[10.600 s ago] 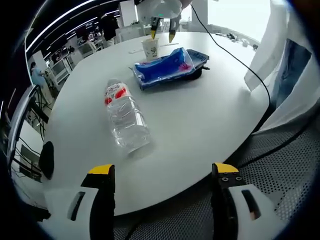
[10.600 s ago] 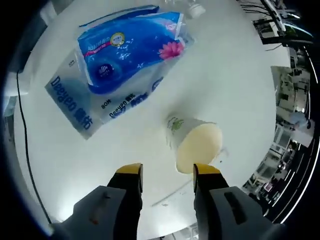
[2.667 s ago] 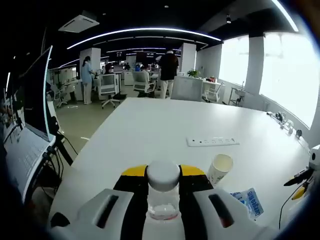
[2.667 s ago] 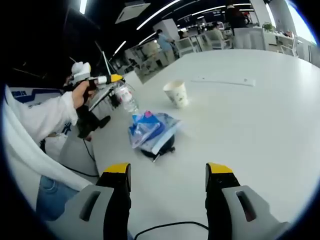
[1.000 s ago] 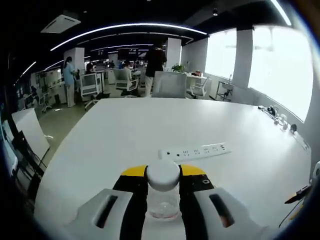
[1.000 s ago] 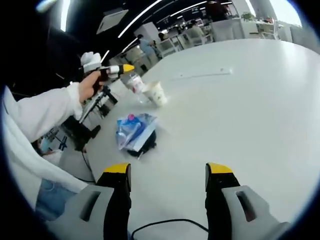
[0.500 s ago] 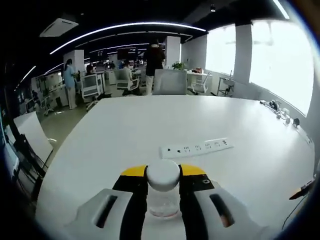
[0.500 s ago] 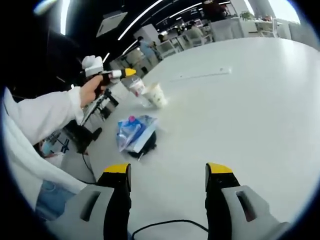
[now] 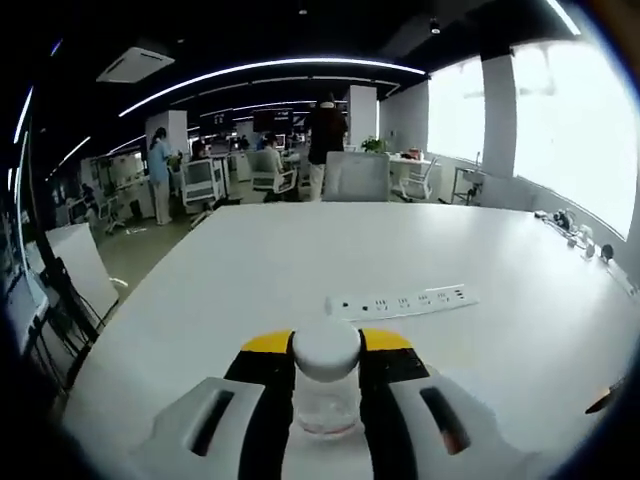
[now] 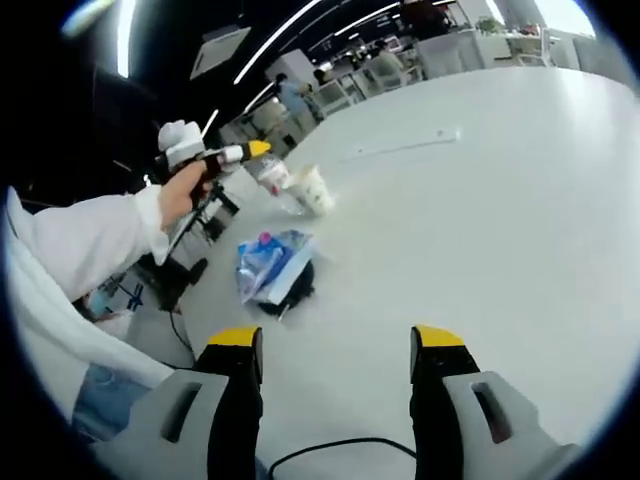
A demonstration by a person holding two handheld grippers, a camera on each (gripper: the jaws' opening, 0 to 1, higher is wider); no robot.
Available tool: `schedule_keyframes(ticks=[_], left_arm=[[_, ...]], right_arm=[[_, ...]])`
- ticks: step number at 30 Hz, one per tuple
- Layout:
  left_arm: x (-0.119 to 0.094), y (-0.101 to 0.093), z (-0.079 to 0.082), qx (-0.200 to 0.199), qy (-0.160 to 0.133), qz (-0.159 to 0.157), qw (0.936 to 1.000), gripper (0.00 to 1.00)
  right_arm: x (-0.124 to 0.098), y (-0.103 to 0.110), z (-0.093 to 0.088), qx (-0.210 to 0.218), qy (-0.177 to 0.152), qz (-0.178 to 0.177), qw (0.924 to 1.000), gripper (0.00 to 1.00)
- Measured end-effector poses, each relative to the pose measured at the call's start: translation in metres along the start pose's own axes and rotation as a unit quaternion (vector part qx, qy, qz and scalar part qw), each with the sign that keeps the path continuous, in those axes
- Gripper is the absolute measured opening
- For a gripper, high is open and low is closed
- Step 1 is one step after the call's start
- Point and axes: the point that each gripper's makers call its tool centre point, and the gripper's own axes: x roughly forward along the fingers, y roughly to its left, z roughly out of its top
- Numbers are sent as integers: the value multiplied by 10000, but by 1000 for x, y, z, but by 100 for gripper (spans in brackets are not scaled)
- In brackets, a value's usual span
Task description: Arrange the tabletop items into an orderly group along one side of the table until the central work area is clear of visible clutter.
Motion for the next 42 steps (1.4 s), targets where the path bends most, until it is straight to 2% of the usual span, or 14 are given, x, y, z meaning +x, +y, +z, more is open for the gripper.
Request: schedule_keyframes(ticks=[2, 8, 9, 11, 13, 14, 18, 25, 35, 42], left_arm=[[0, -1, 0, 164, -68, 58, 9998, 23], [0, 1, 1, 96, -103, 76, 9999, 24], [0, 0, 4, 11, -217, 52, 9998, 31], [1, 2, 17, -299, -591, 102, 9978, 66], [-1, 3, 25, -411, -805, 85, 9959, 95], [-3, 4, 25, -390, -783, 106, 9961, 100], [-10, 7, 29, -418, -846, -15, 9955, 100], [-20, 17, 24, -410, -733, -28, 9965, 98], [-49, 19, 1, -347, -497, -204, 9980, 88], [-76, 35, -20, -409, -406, -86, 9983, 85]], right_arm=[[0, 0, 0, 42, -19, 6, 10000, 58], [-3, -1, 2, 67, -73, -11, 10000, 58], [-3, -1, 1, 68, -74, -13, 9999, 58], [-3, -1, 1, 100, -68, -1, 9999, 58], [-3, -1, 1, 167, -88, 20, 9998, 58], [-3, 0, 2, 203, -114, 34, 9997, 58], [-2, 3, 3, 159, -119, 59, 9998, 58], [-1, 10, 0, 118, -85, 108, 9998, 59], [-7, 14, -5, 198, -194, 132, 9995, 59], [-11, 15, -15, 335, -250, 163, 9990, 59]])
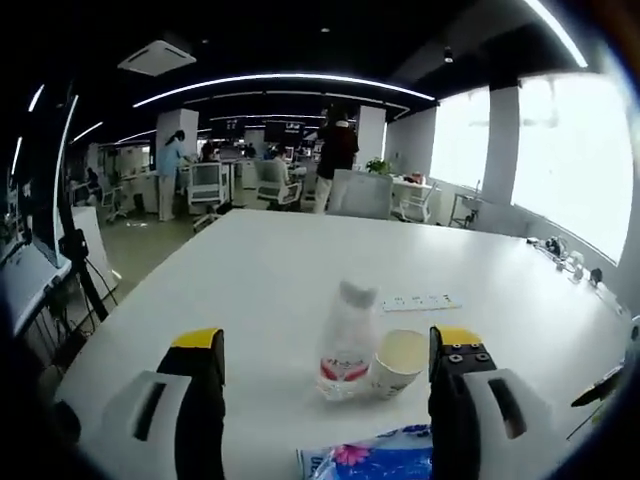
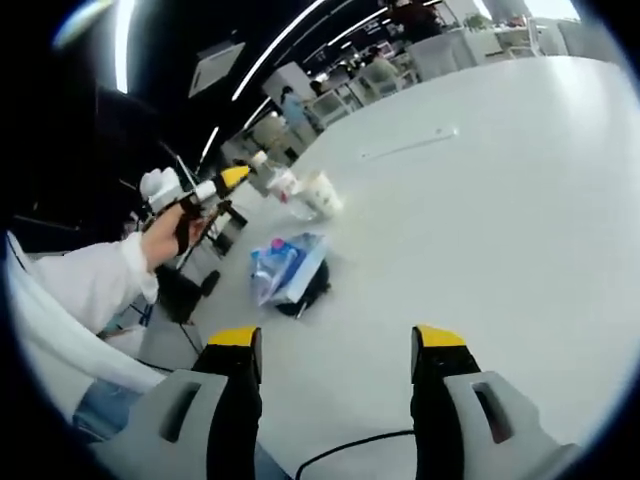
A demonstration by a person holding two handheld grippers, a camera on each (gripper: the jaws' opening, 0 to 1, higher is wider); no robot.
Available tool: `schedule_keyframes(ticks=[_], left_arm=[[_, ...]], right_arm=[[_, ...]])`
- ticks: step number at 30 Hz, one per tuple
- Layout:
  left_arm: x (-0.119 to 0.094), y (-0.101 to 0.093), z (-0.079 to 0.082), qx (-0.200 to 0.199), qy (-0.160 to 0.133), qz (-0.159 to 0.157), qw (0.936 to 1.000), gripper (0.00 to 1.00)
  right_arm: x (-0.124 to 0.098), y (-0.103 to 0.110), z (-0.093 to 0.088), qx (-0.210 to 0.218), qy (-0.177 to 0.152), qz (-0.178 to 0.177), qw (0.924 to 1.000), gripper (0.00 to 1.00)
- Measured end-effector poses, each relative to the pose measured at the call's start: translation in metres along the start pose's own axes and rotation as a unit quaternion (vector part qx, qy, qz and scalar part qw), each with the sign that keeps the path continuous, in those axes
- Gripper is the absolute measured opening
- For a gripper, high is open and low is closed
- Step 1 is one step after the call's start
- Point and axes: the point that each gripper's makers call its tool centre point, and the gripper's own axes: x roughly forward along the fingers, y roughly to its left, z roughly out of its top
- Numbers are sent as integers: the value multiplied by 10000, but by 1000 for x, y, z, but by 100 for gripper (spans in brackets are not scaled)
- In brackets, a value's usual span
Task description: Arrange the tabletop items into an orderly group along one side of the table until the central work area is clear of visible clutter.
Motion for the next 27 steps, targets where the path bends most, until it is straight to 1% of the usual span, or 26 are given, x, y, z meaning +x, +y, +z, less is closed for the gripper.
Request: schedule_keyframes(ticks=[3, 8, 15, 17, 20, 23, 27], left_arm=[[-12, 9, -14, -64, 133, 75, 9999, 84], [-29, 17, -28, -229, 192, 178, 9994, 81], [-46, 18, -48, -243, 394, 154, 9988, 78], [-52, 19, -53, -326, 409, 134, 9985, 78], [-60, 17, -58, -519, 356, 56, 9980, 77], [-67, 17, -67, -516, 447, 60, 9976, 77], [-75, 20, -80, -619, 571, 73, 9964, 76]], right_arm=[[-1, -2, -4, 74, 13, -22, 10000, 59], [-1, -1, -7, 178, 51, 5, 9998, 58], [9, 9, -12, 134, 186, 132, 9996, 58], [12, 13, -14, 118, 228, 179, 9995, 58], [17, 19, -17, 91, 299, 258, 9992, 58], [23, 24, -20, 76, 364, 337, 9987, 58], [29, 28, -24, 76, 437, 382, 9983, 57]])
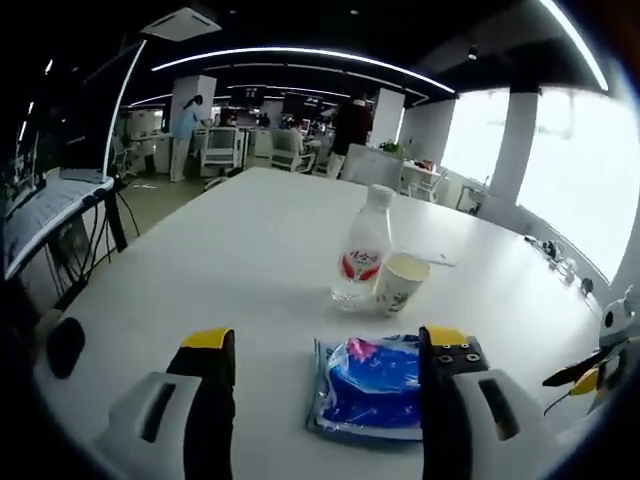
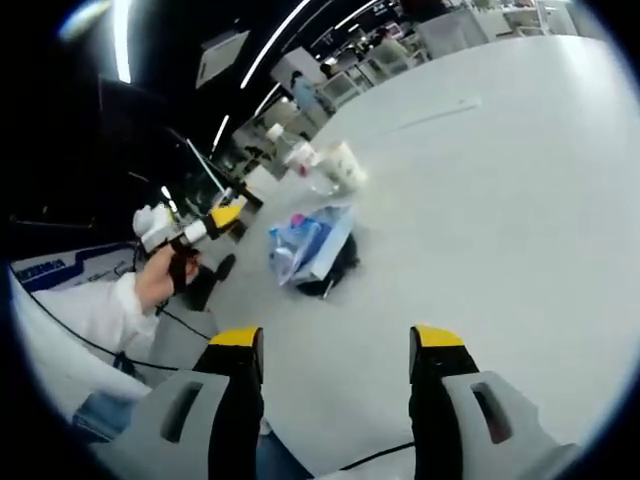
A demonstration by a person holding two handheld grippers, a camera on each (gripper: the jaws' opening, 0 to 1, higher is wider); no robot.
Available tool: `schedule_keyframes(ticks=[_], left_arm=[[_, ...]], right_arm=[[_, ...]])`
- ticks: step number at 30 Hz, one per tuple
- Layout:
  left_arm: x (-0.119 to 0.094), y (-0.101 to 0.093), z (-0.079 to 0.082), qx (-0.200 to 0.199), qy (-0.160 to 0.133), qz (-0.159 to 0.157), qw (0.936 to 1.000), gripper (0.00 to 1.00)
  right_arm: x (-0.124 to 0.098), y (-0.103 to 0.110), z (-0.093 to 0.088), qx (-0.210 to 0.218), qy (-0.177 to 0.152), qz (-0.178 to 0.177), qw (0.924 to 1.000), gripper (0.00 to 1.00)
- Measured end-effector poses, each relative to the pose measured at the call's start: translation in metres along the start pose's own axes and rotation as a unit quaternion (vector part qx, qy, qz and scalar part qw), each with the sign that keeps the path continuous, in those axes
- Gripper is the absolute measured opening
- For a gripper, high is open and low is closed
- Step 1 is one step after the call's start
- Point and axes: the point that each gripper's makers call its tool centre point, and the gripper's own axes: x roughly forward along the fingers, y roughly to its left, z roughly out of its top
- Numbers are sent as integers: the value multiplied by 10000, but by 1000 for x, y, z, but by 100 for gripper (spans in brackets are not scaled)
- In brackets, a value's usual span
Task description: Arrange the tabletop items into an orderly group along one side of the table until the central work area is clear of visible clutter.
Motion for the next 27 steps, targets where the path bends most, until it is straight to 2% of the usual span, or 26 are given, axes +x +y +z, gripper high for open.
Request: schedule_keyframes(ticks=[3, 13, 15, 20, 23, 27], left_arm=[[-5, 3, -6, -112, 44, 10, 9999, 75], [-13, 5, -20, -113, 272, -181, 9994, 70], [-12, 5, -25, -121, 341, -210, 9991, 69], [-10, 7, -35, -100, 492, -275, 9984, 65], [-7, 5, -41, -81, 590, -365, 9976, 59], [2, 4, -49, -39, 779, -440, 9960, 51]], right_arm=[[4, 3, 0, 15, 30, 16, 10000, 57], [26, 13, 0, 25, 114, 96, 9999, 55], [30, 18, 5, -187, 115, 96, 9997, 54], [44, 35, 22, -1212, 141, 82, 9925, 51], [53, 50, 26, -1549, 185, 233, 9875, 49], [68, 67, 27, -1775, 344, 375, 9828, 48]])
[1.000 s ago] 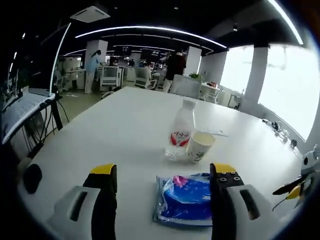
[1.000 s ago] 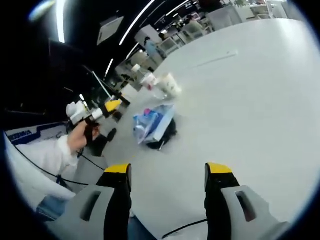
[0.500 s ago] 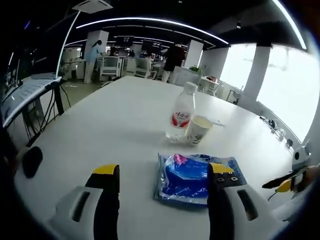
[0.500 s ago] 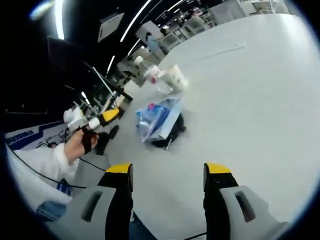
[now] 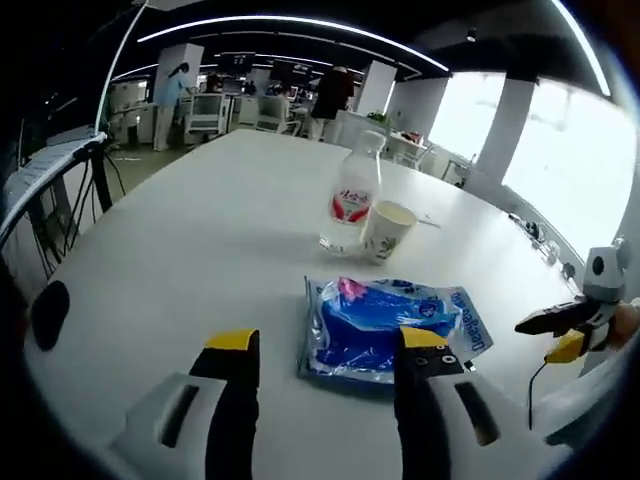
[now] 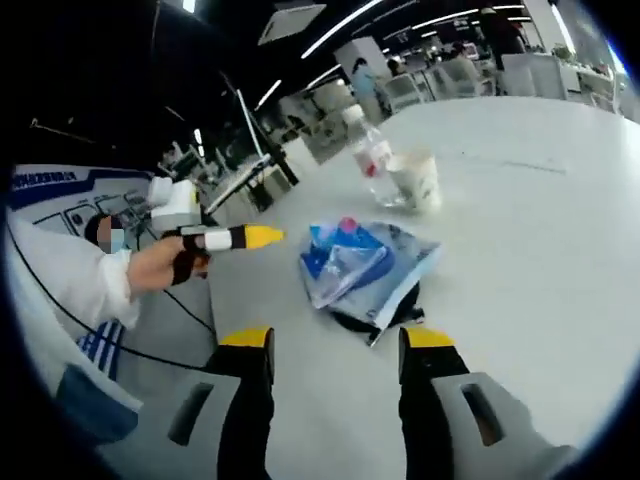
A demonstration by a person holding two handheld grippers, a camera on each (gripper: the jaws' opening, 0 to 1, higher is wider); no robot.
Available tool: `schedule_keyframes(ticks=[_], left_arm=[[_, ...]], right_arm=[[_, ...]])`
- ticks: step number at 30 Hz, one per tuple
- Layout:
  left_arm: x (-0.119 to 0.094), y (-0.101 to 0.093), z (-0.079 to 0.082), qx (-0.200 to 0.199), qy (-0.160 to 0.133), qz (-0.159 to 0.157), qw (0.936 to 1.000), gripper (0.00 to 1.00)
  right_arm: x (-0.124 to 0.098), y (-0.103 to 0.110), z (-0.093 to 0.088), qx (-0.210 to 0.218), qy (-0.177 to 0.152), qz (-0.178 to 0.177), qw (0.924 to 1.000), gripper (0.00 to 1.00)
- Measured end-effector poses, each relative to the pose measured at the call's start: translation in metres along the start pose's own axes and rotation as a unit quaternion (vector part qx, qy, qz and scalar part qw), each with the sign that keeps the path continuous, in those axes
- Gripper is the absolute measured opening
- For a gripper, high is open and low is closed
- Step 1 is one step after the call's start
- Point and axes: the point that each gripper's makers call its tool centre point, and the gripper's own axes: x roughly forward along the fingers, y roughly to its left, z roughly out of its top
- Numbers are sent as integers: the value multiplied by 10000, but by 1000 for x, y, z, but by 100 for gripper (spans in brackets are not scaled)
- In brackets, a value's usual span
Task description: Arrange the tabletop items into an orderly group along one side of the table until the central work area is clear of visible clutter.
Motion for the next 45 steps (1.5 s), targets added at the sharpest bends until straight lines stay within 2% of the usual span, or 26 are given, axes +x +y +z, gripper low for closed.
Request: schedule_keyframes(ticks=[4, 8, 10, 13, 17, 22, 25, 28, 32, 35, 36, 38, 41, 43, 45], left_arm=[[10, -1, -3, -23, 85, -50, 9999, 48], [17, -4, -9, 178, 239, -84, 9995, 41], [19, -5, -12, 244, 311, -72, 9992, 39], [22, -2, -14, 365, 377, -15, 9986, 37], [27, 2, -14, 418, 386, 3, 9984, 34], [33, 5, -18, 427, 451, 61, 9981, 29], [36, 5, -22, 376, 499, 94, 9980, 24], [38, 5, -23, 418, 539, 207, 9975, 19], [39, 5, -24, 491, 573, 309, 9967, 11], [39, 8, -27, 436, 631, 411, 9962, 7], [38, 9, -27, 441, 641, 462, 9959, 5], [36, 10, -27, 440, 607, 509, 9959, 1], [32, 7, -24, 261, 506, 473, 9973, 0], [28, 4, -22, 220, 476, 464, 9975, 0], [25, 2, -21, 184, 442, 462, 9978, 0]], right_arm=[[15, 8, 10, -105, 66, 117, 9999, 46], [29, 9, 22, -154, 55, 151, 9998, 44], [36, 7, 26, -171, 60, 109, 9998, 42], [41, -7, 29, -129, 48, -153, 9998, 39], [44, -22, 30, 251, 19, -315, 9992, 39], [57, -18, 33, 116, 170, -155, 9997, 38], [68, -11, 31, 171, 255, -59, 9995, 39], [84, -5, 22, 107, 451, -92, 9989, 38], [96, -11, 11, 79, 713, -358, 9968, 35], [98, -19, 10, 192, 738, -541, 9956, 28], [98, -22, 10, 217, 734, -567, 9955, 23], [97, -25, 12, 277, 702, -599, 9953, 21], [92, -30, 13, 326, 681, -678, 9948, 17], [88, -29, 17, 430, 562, -600, 9957, 2], [83, -30, 20, 556, 464, -628, 9954, 1]])
